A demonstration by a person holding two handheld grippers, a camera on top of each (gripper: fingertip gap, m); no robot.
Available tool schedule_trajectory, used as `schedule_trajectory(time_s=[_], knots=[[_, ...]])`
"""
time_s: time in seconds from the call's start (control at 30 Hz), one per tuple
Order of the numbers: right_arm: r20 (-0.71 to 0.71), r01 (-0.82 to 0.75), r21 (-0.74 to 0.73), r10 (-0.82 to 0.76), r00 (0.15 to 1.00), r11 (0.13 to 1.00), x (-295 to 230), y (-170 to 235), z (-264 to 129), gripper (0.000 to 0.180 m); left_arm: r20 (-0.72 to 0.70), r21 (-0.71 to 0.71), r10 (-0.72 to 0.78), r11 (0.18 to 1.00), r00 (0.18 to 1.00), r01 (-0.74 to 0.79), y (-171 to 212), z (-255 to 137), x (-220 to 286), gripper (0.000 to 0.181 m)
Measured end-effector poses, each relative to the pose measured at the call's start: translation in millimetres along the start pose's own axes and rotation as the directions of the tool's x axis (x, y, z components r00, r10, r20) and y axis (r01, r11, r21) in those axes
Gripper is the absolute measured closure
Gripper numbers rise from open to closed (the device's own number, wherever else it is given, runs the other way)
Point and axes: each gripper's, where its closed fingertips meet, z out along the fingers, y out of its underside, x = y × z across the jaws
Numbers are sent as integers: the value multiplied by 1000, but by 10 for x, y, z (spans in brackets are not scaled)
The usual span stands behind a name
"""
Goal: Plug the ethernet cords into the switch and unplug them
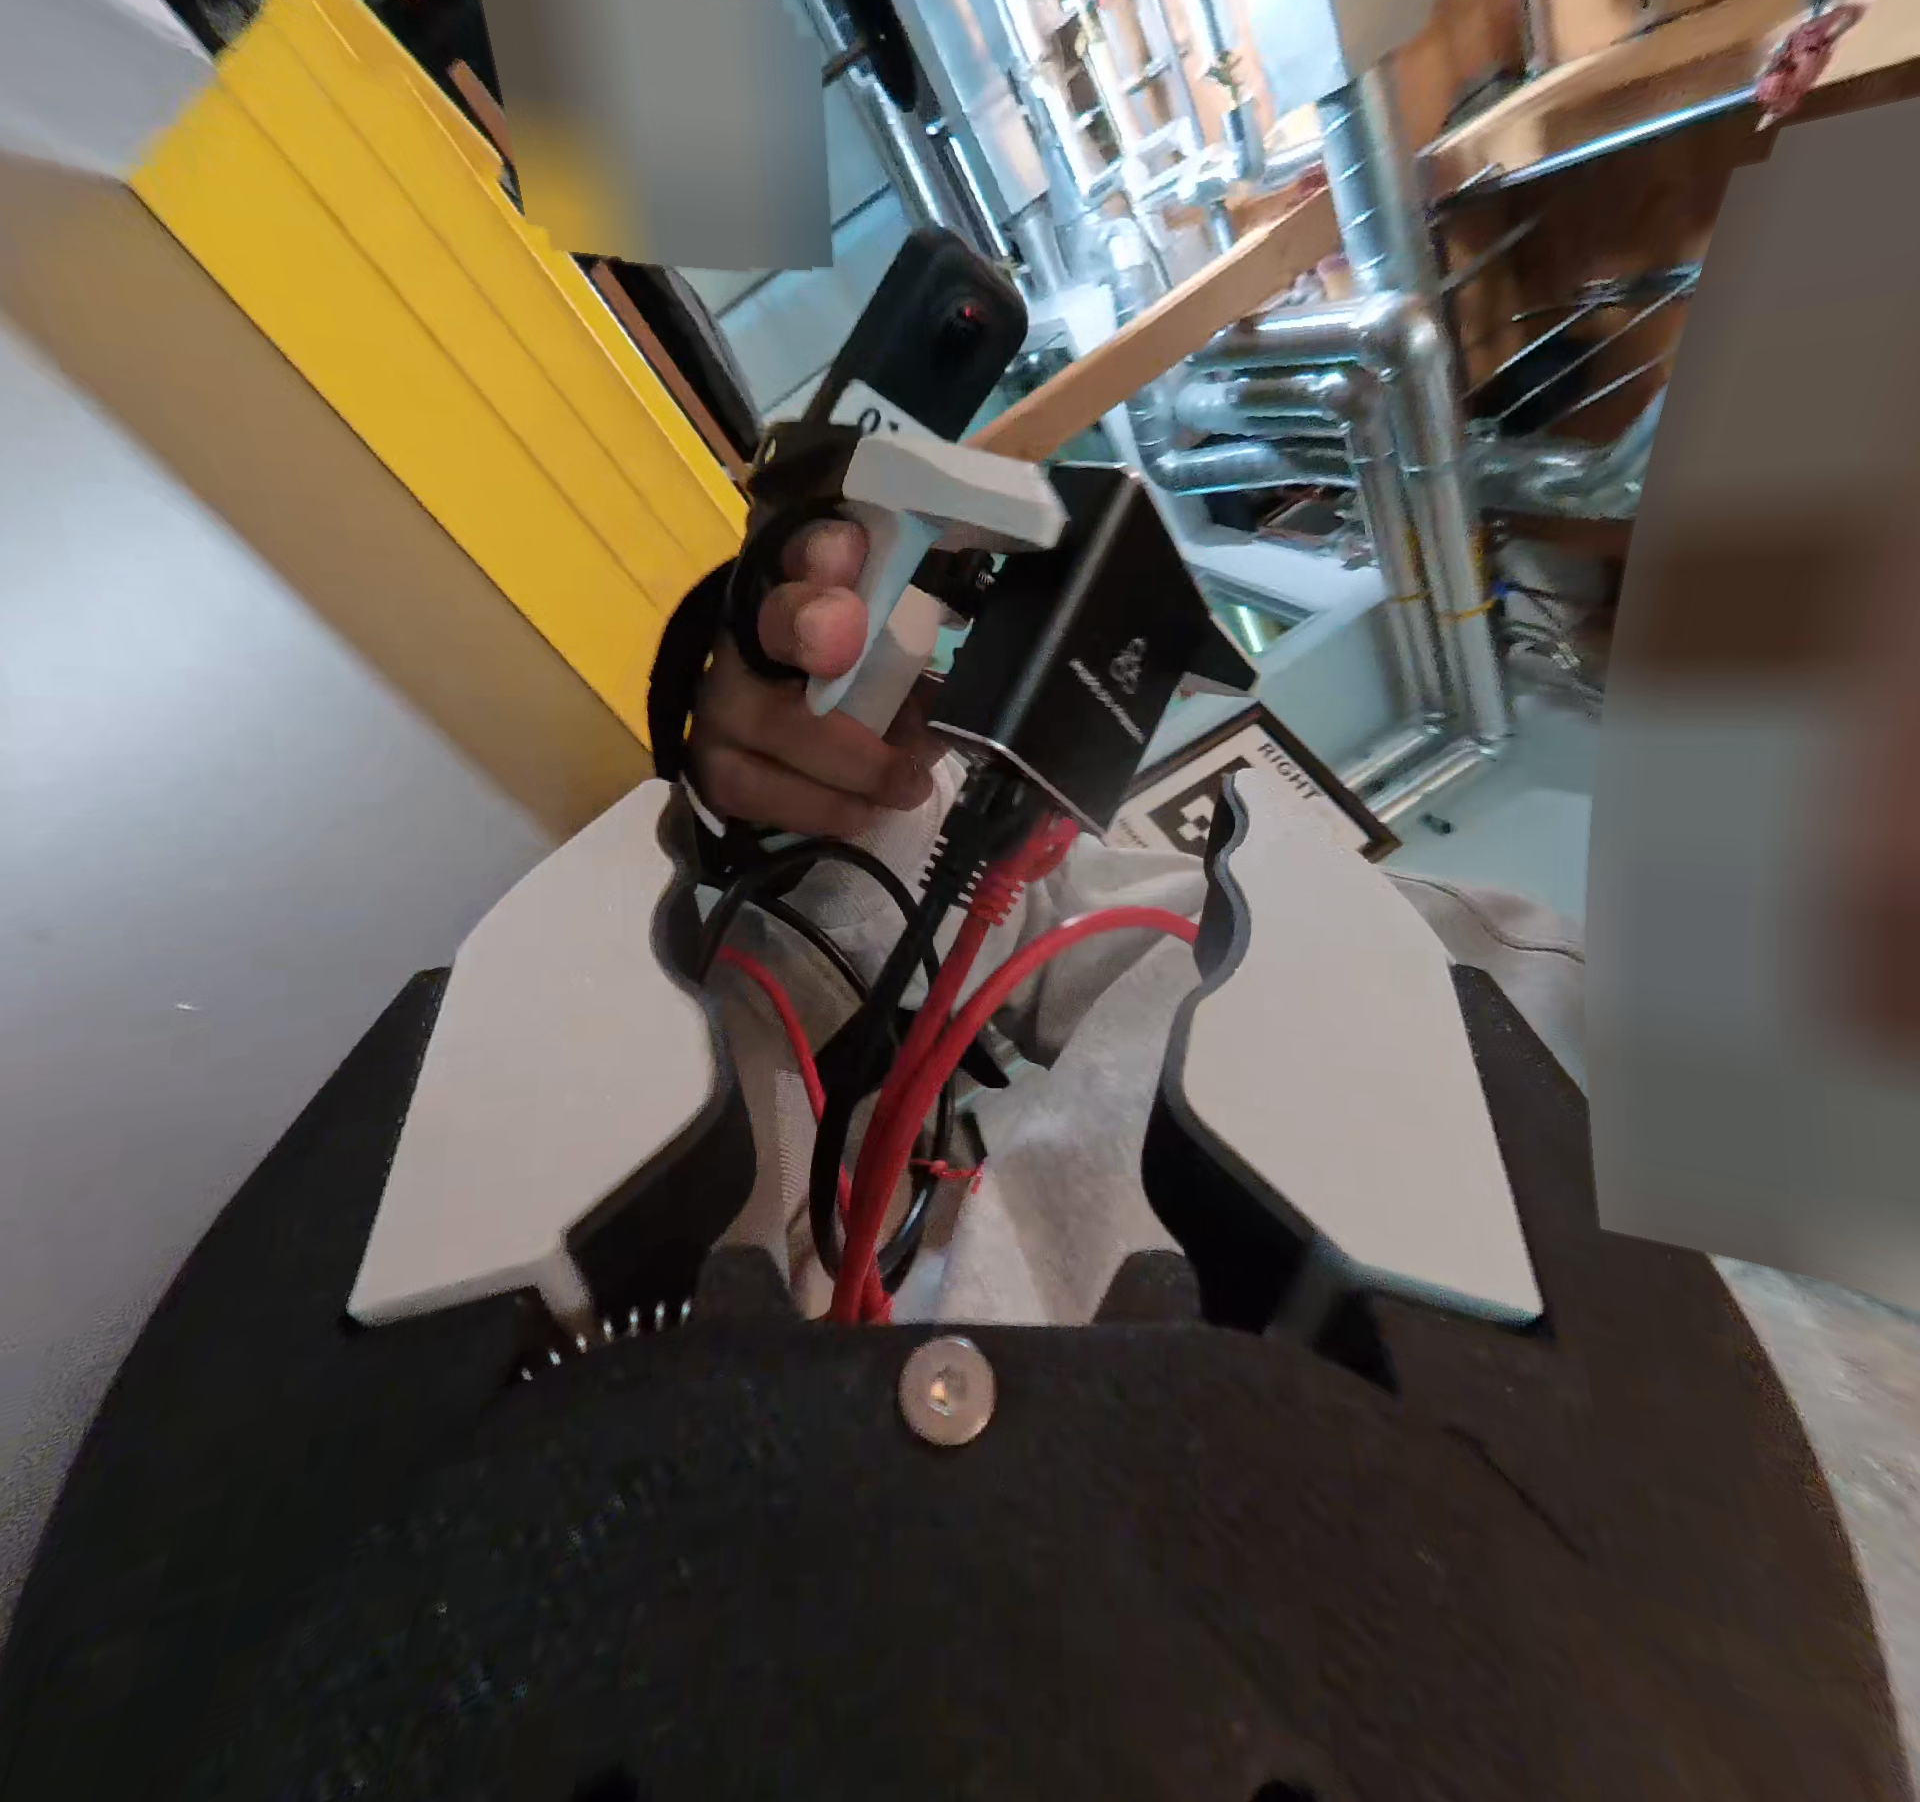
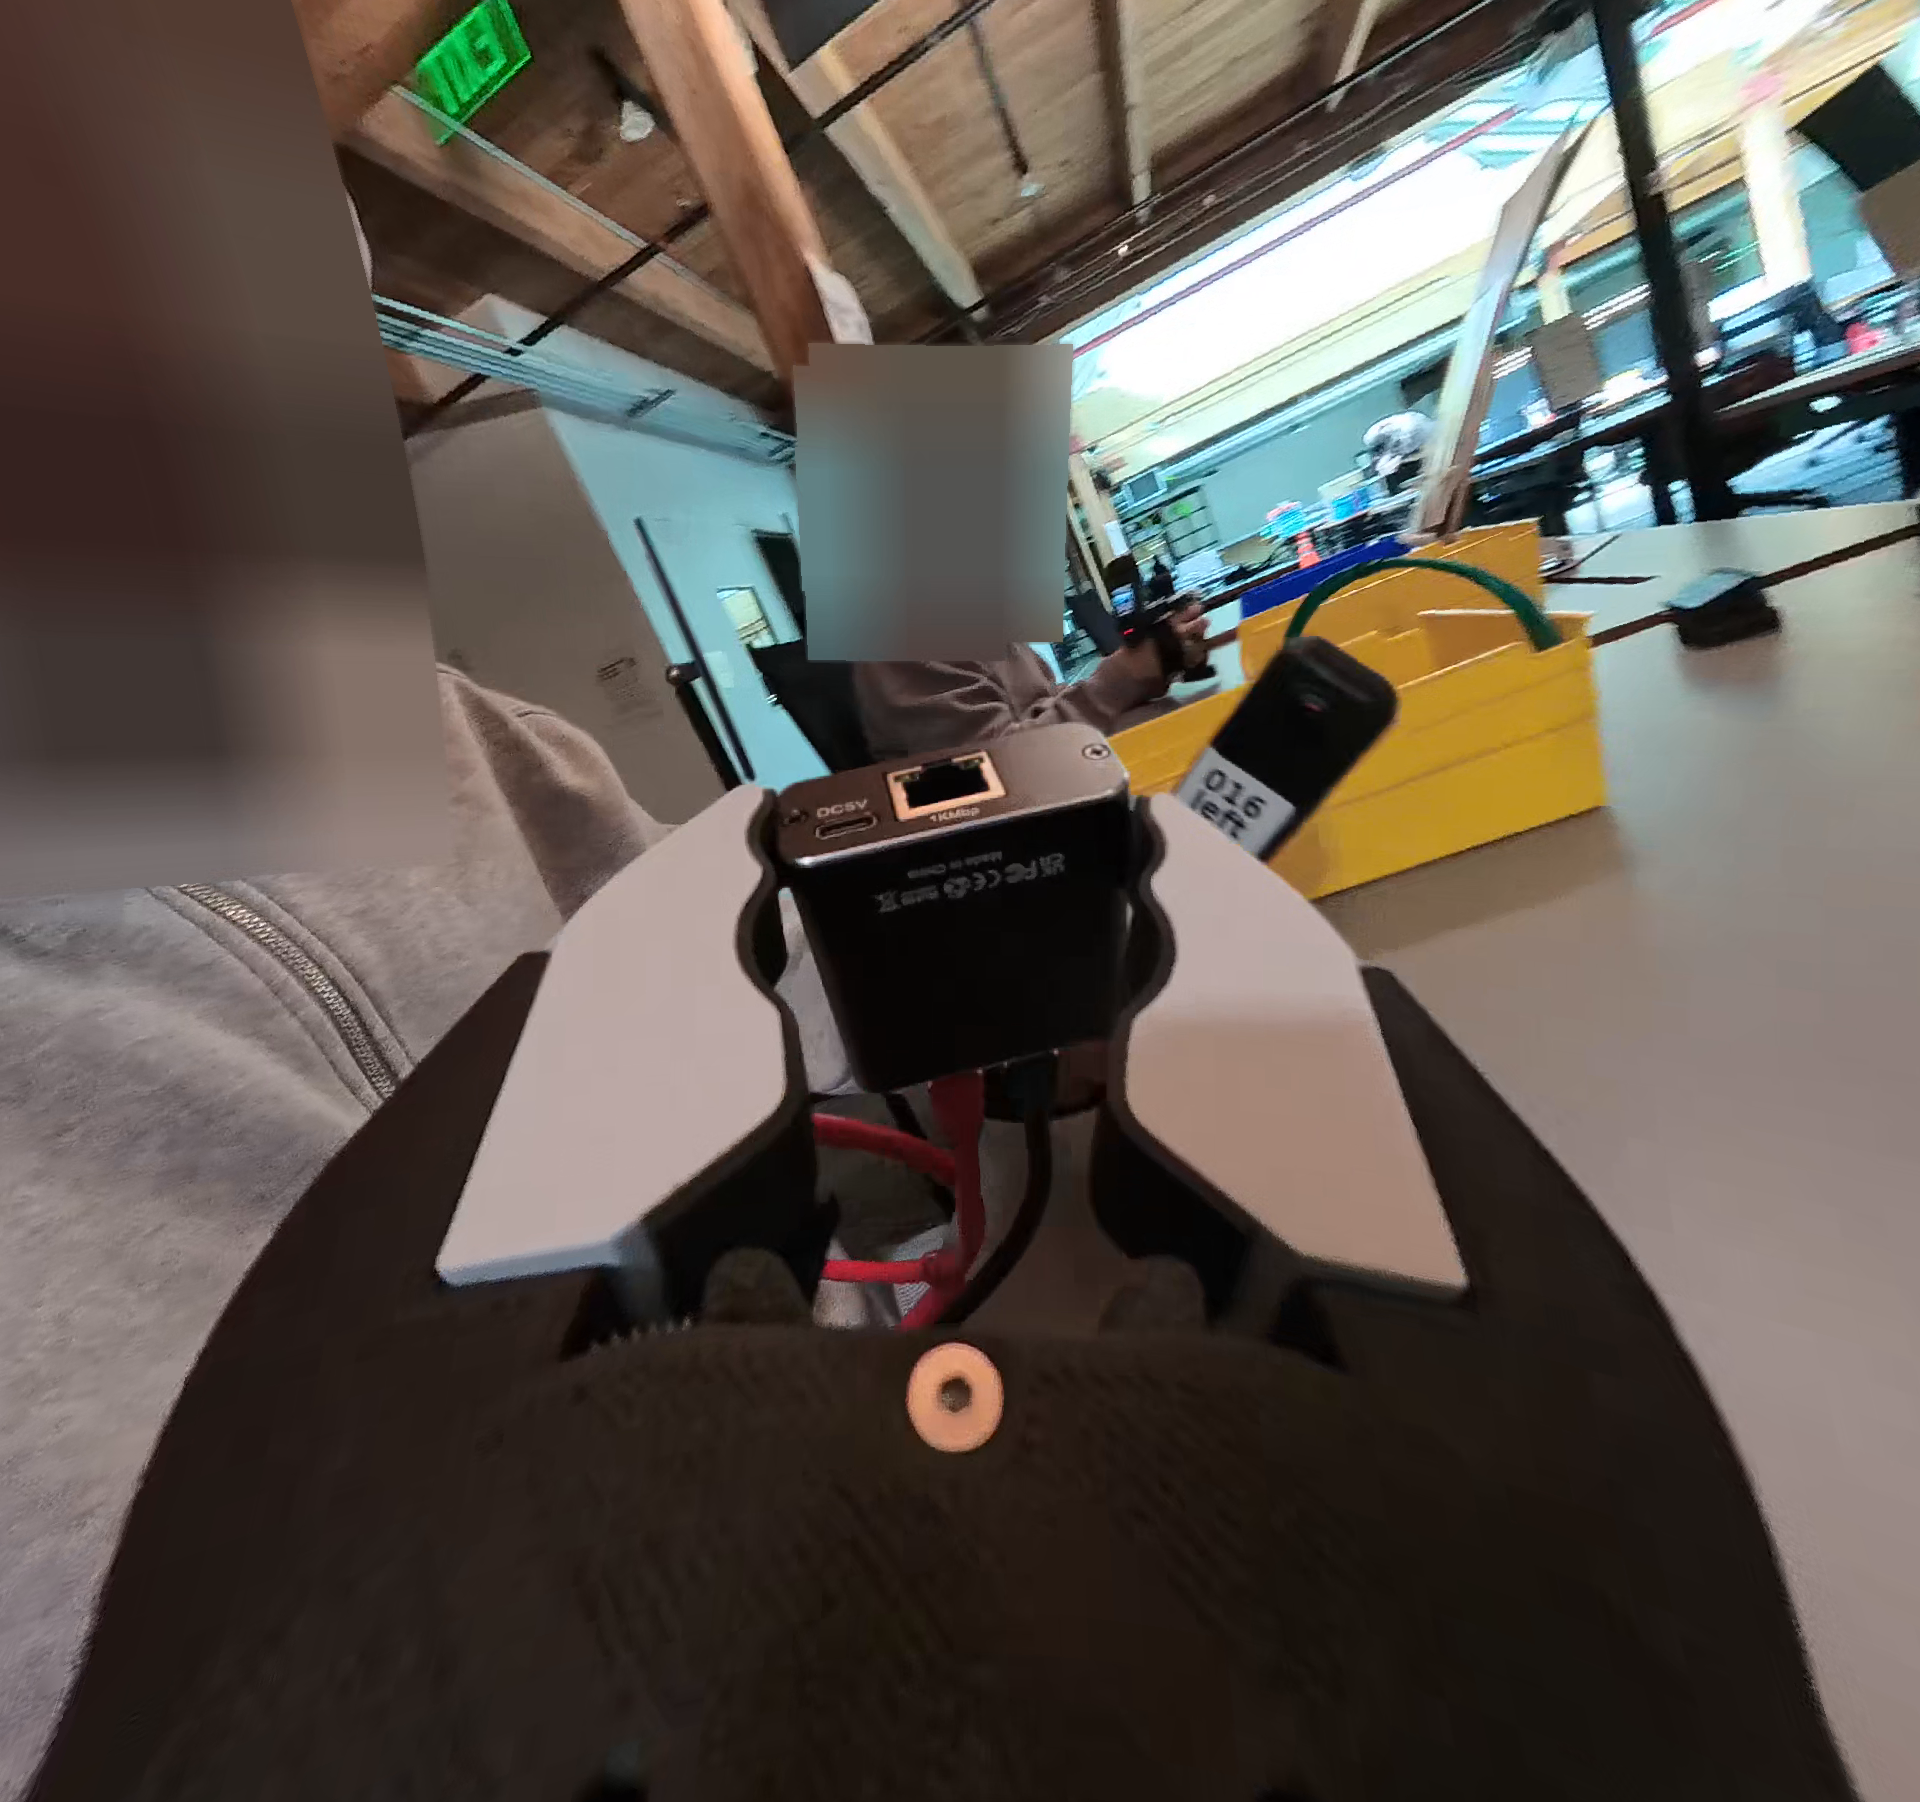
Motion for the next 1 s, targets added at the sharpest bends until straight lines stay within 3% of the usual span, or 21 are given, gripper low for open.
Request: schedule_trajectory(time_s=[0.1, 0.27, 0.4, 0.47, 0.5, 0.53, 0.63, 0.73, 0.87, 1.0], knots=[[60, -23, -31, 25, 998, 999, 38, 56, 163, 116, -79, -50, -19, 999, 997, 15, 127, 104, 66, 93], [112, -60, -88, 69, 991, 994, 97, 178, 264, 116, -169, -93, 18, 995, 985, -34, 206, 160, 218, 135], [54, -55, -55, 58, 997, 997, 201, 151, 225, 117, -132, -30, 18, 999, 991, -23, 89, 92, 171, 142], [-12, -23, -35, 22, 1000, 999, 291, 84, 178, 124, -119, 69, 28, 997, 993, -20, -89, -14, 176, 154], [-48, -12, -25, 11, 999, 1000, 342, 42, 138, 139, -99, 115, 49, 993, 994, -37, -174, -78, 171, 155], [-86, -5, -9, 4, 996, 1000, 399, -5, 96, 143, -68, 139, 82, 988, 994, -72, -231, -136, 165, 155], [-166, -7, 31, 12, 986, 999, 516, -93, -2, 134, 92, 149, 225, 960, 970, -237, -340, -265, 112, 155], [-213, 9, 17, -5, 977, 1000, 559, -67, 3, 132, 240, 88, 381, 908, 893, -410, -395, -345, 71, 155], [-271, 83, -86, -103, 957, 993, 565, 52, 92, 129, 301, -73, 491, 867, 817, -494, -276, -326, -18, 155], [-303, 176, -209, -235, 924, 962, 538, 177, 165, 132, 289, -137, 509, 860, 811, -492, -167, -258, -67, 156]])
